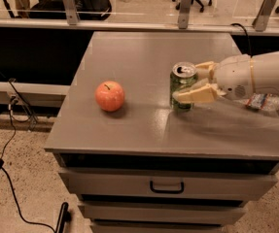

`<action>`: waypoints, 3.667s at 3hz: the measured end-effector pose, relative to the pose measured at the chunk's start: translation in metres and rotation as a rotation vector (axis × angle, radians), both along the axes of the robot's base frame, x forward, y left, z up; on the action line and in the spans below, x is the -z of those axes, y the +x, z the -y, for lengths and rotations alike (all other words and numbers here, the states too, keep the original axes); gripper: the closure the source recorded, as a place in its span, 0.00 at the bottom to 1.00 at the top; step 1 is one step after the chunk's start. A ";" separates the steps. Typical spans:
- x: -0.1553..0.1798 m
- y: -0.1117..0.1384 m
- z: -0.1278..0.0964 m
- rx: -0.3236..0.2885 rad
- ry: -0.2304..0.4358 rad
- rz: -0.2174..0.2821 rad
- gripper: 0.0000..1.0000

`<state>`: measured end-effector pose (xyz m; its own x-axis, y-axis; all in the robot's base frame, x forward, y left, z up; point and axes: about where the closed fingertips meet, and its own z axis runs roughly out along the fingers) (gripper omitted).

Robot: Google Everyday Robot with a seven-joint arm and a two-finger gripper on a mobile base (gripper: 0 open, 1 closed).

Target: Knock green can over

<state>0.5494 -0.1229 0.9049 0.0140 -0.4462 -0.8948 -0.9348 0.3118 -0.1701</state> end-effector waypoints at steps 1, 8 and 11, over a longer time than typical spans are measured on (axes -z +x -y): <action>-0.016 -0.008 0.006 0.055 -0.144 0.018 1.00; 0.038 -0.036 0.065 0.115 -0.858 -0.404 0.35; 0.037 -0.037 0.065 0.115 -0.858 -0.401 0.00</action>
Offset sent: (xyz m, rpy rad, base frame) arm -0.0229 -0.0522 0.0242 -0.6006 0.0821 -0.2104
